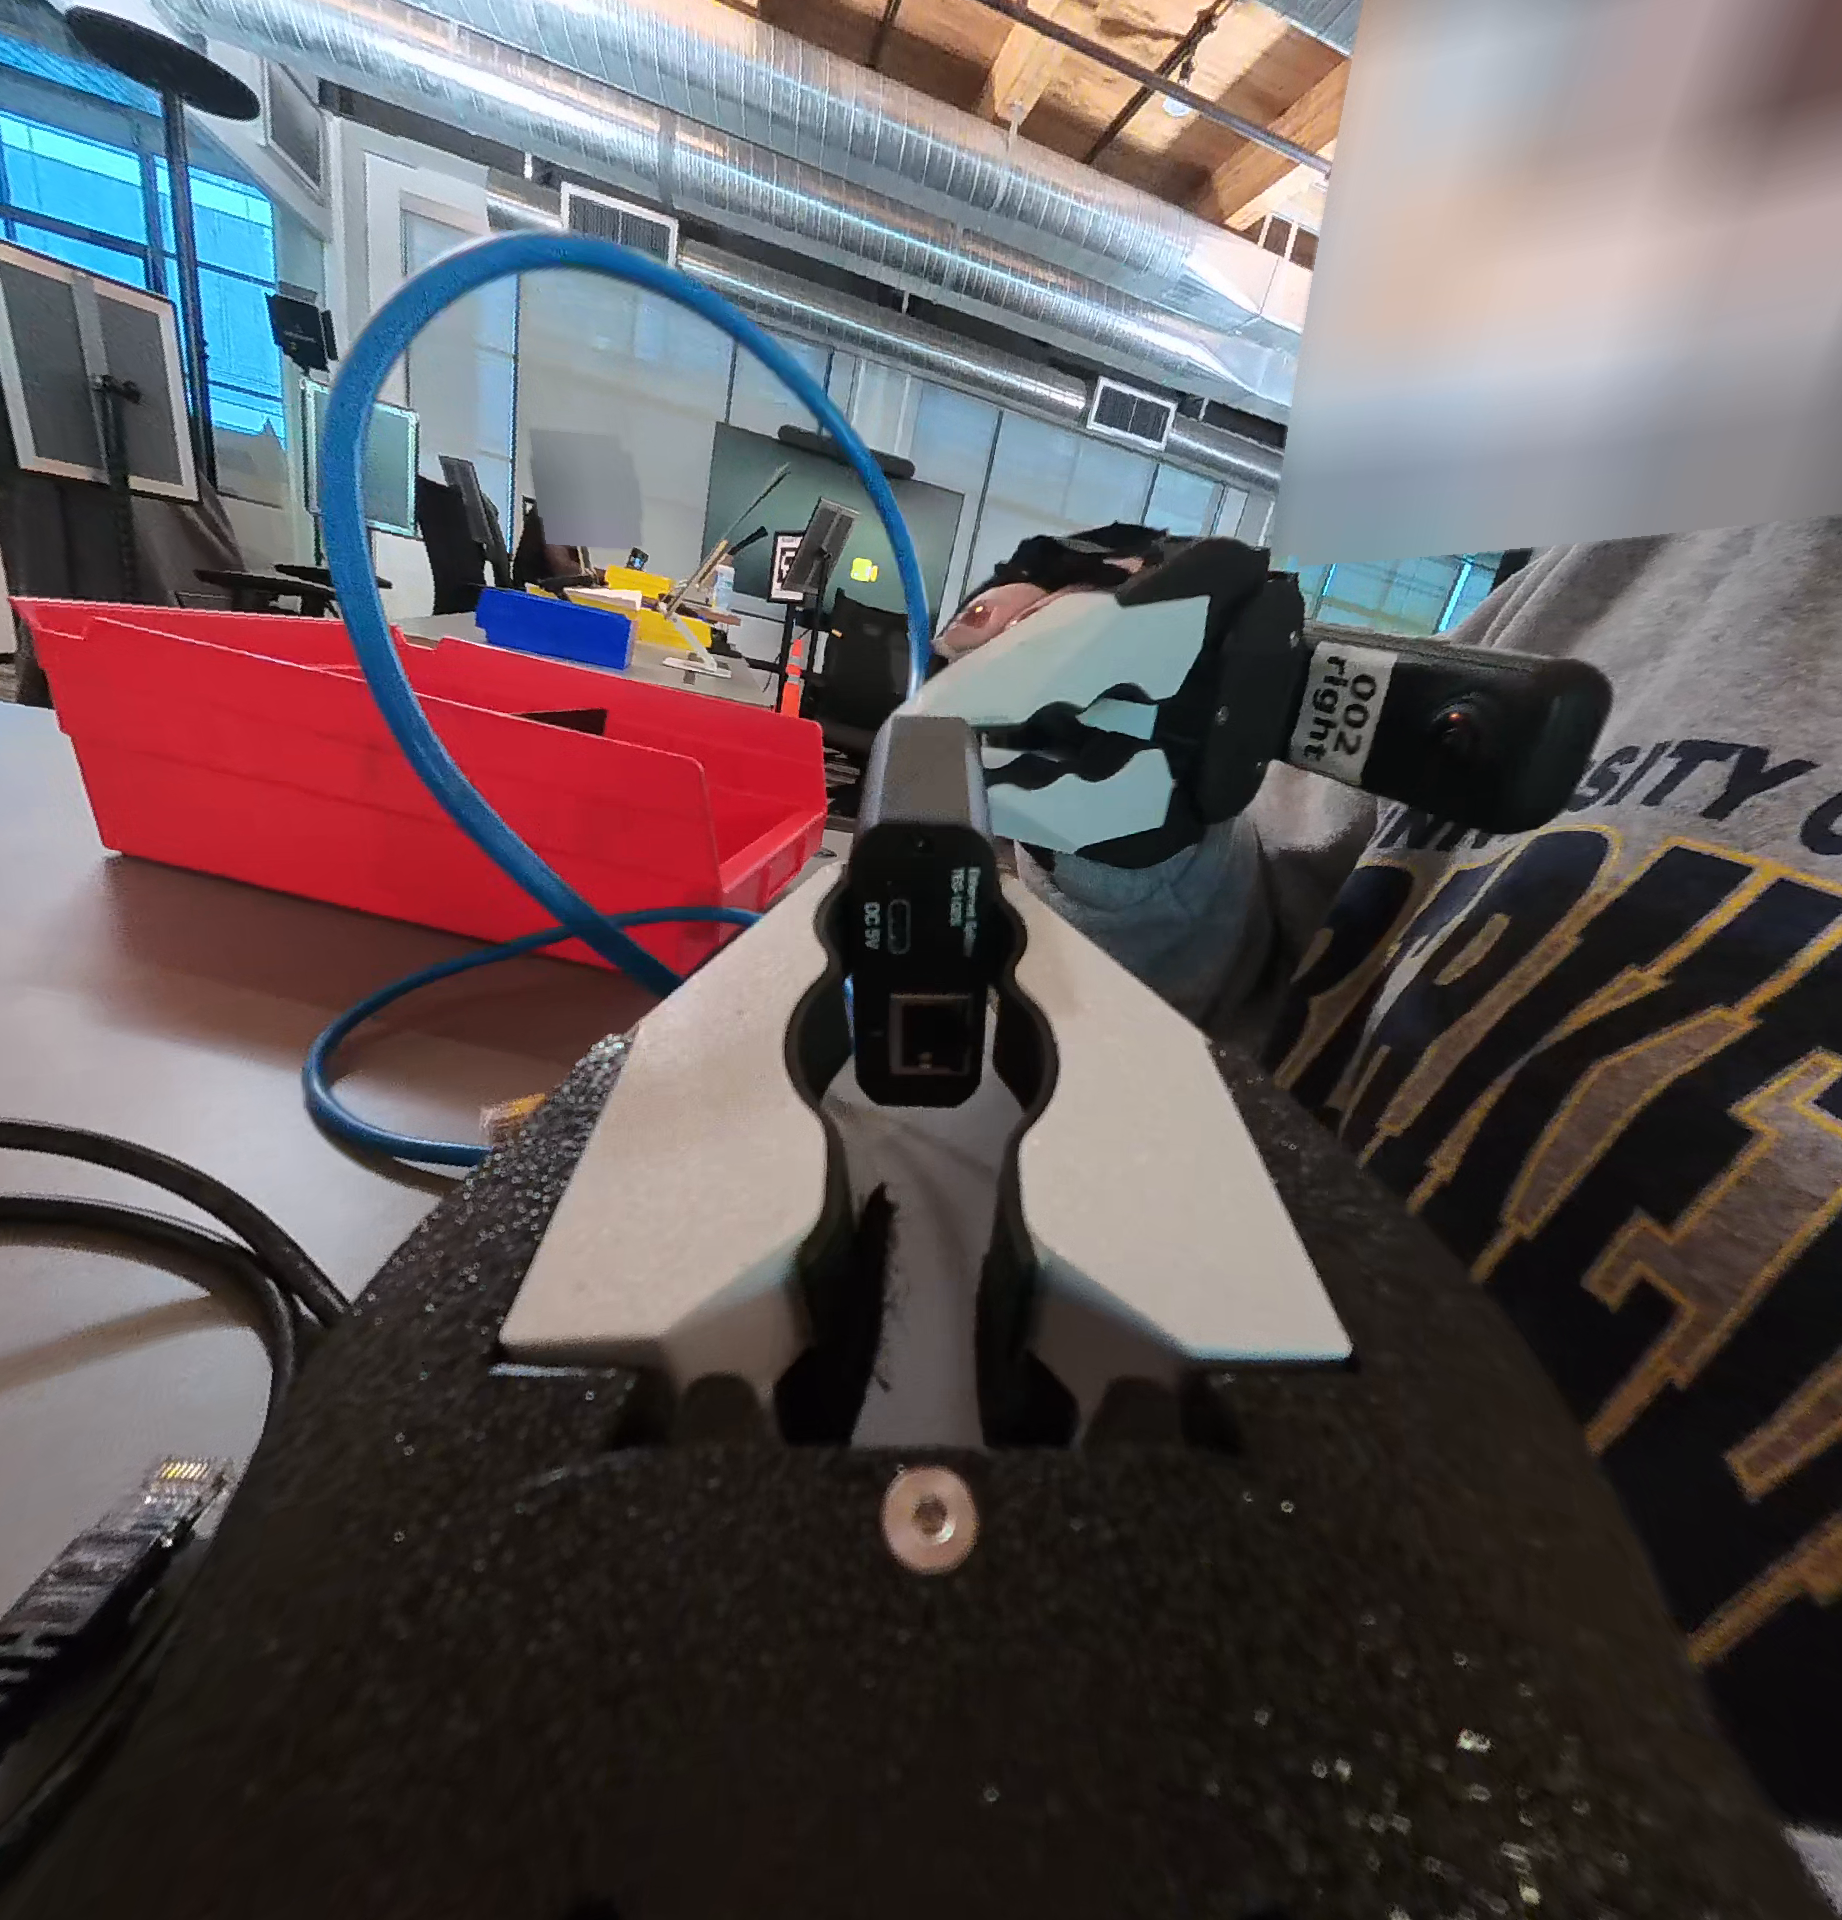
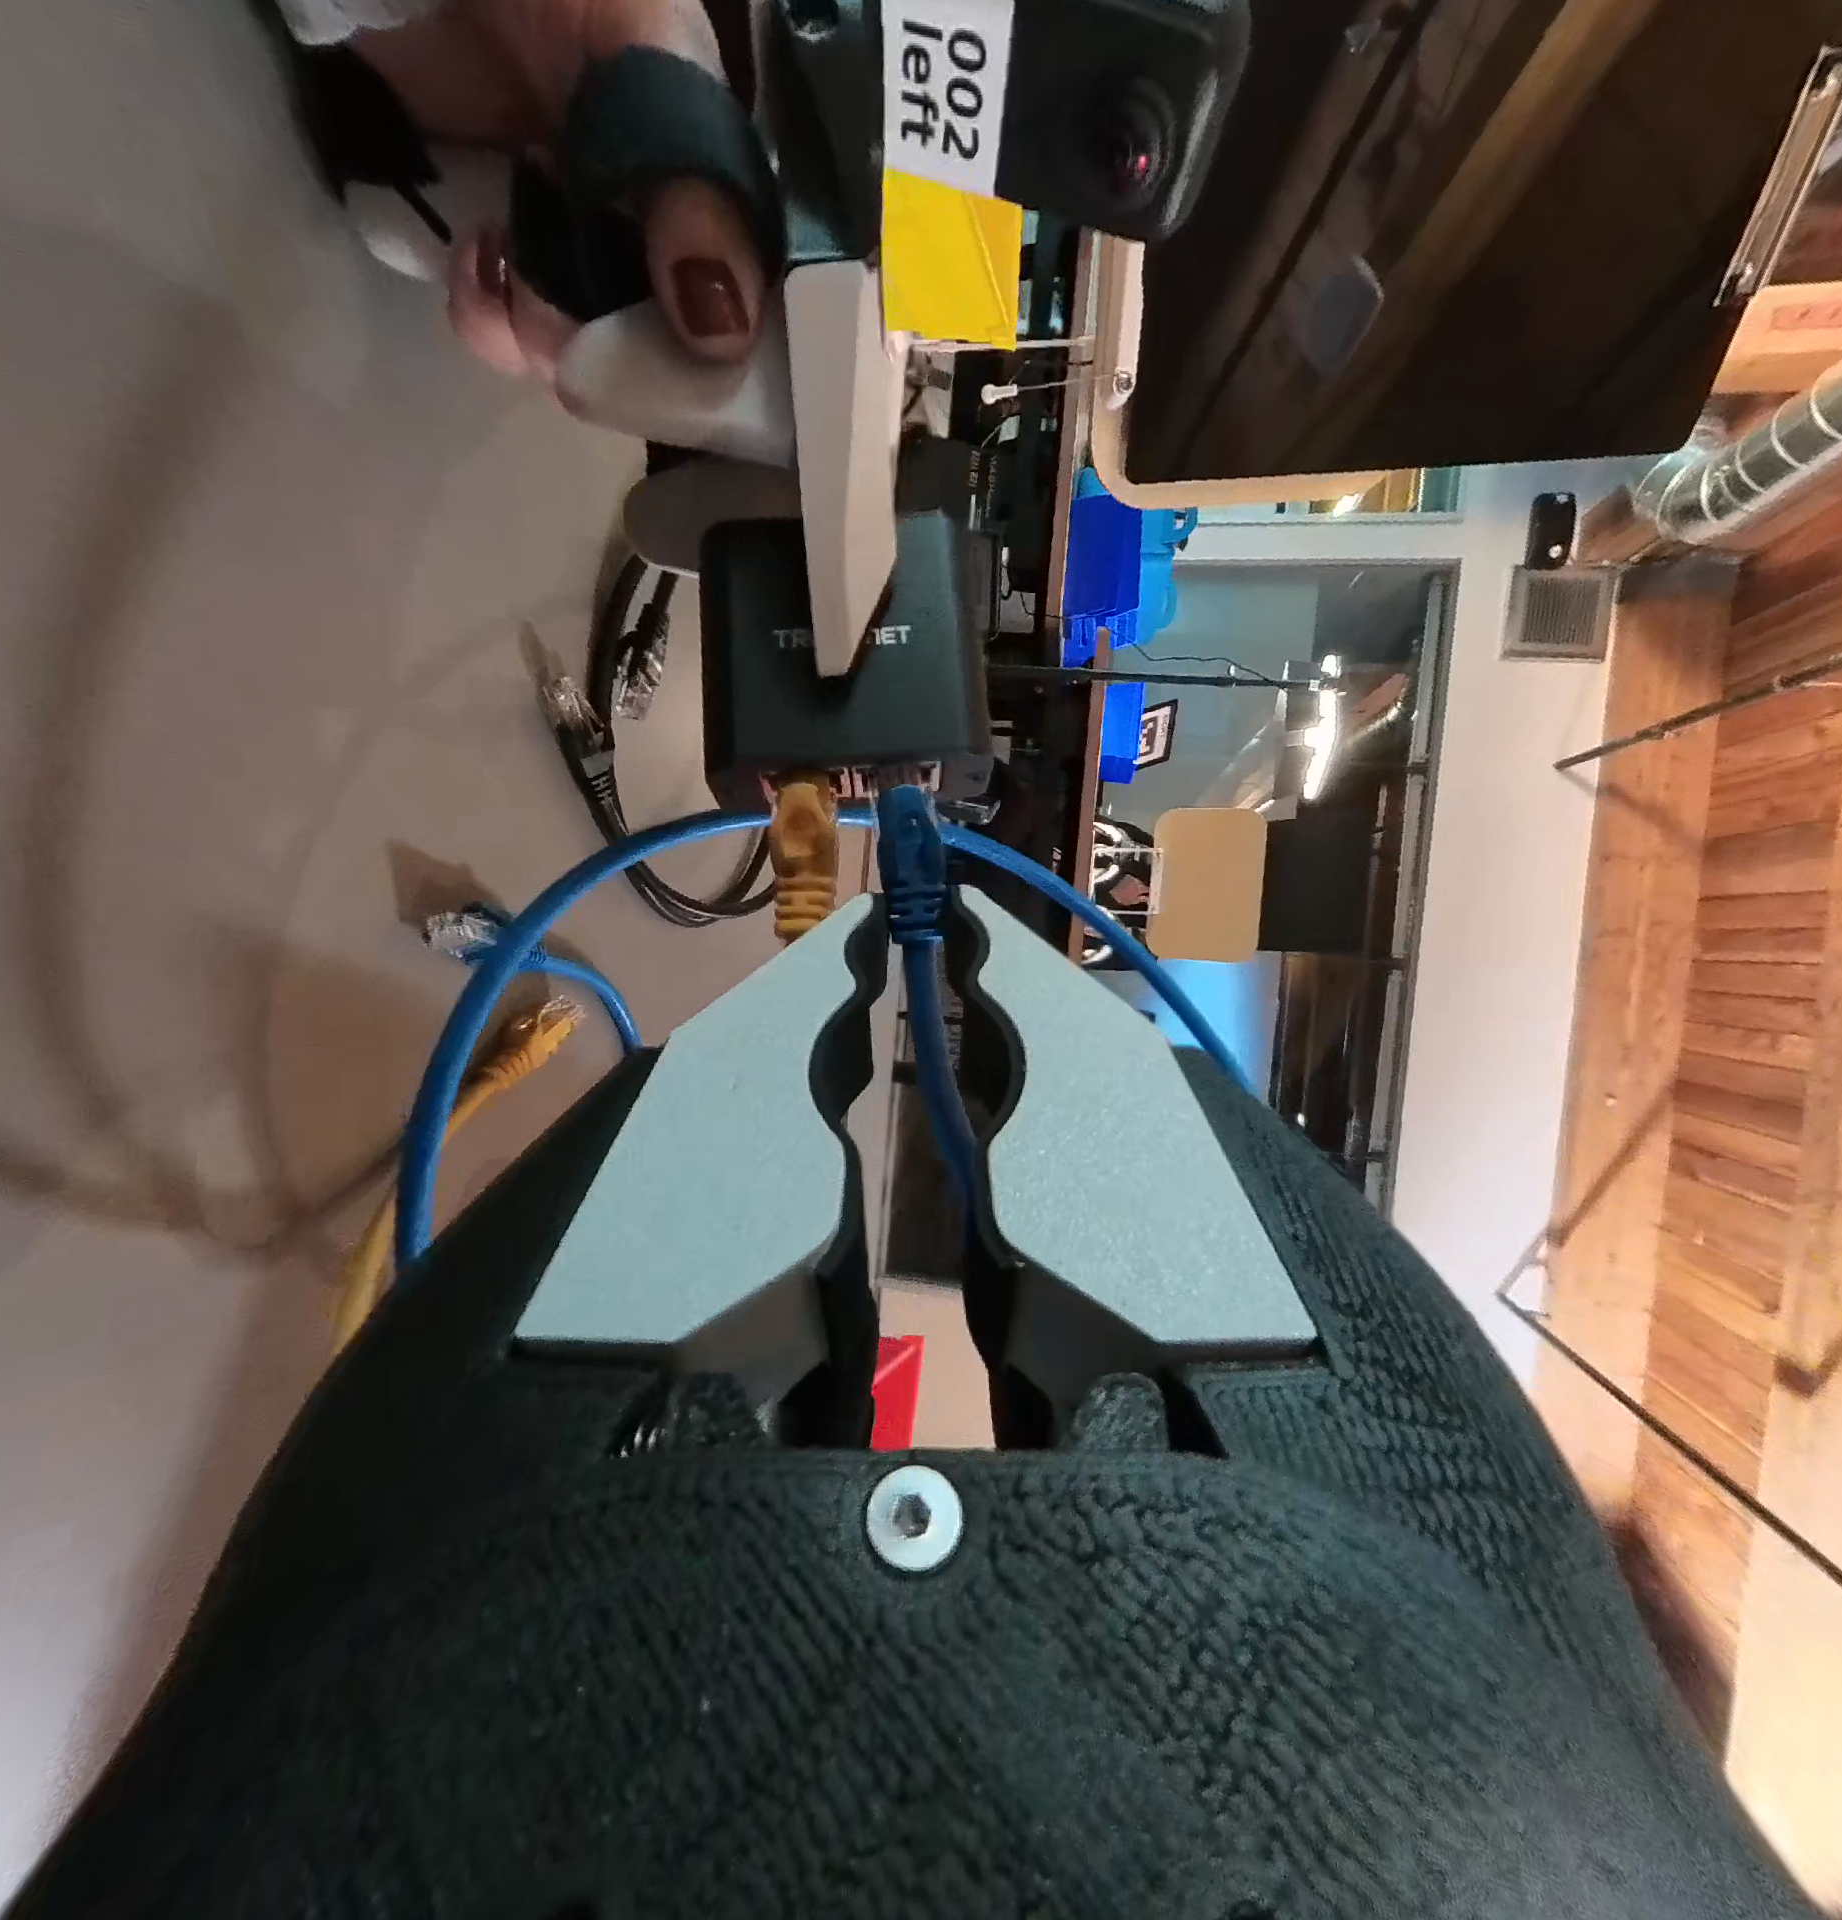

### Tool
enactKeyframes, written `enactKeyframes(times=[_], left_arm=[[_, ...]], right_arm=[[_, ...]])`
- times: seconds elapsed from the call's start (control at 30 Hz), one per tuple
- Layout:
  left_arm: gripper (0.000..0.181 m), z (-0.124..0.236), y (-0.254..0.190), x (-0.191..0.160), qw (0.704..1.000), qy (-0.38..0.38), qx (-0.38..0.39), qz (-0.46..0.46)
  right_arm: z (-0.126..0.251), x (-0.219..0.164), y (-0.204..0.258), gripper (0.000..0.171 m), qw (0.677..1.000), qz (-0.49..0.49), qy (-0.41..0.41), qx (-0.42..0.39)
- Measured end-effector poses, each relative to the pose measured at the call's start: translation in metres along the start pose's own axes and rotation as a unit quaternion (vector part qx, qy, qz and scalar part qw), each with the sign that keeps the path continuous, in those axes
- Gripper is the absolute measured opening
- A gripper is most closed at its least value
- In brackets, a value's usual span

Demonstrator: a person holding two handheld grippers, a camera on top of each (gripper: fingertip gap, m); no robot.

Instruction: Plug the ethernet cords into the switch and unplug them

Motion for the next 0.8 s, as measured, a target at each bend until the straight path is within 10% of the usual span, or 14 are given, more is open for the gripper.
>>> enactKeyframes(times=[0.5, 0.8], left_arm=[[0.021, 0.003, 0.004, 0.003, 1.000, -0.017, 0.011, 0.005], [0.021, 0.001, 0.010, -0.003, 0.969, 0.138, 0.178, -0.101]], right_arm=[[-0.006, 0.002, 0.004, 0.008, 0.998, 0.048, 0.032, -0.018], [0.011, -0.034, 0.009, 0.037, 0.975, -0.140, -0.002, 0.175]])
Point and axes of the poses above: each gripper's, where its closed fingertips meet, z back along the fingers, x out of its top, y = z × x across the jaws, the point moved 3 cm from there along z, back along the fingers, and after that the axes turned 7 degrees about y, right-handed, at the moved point
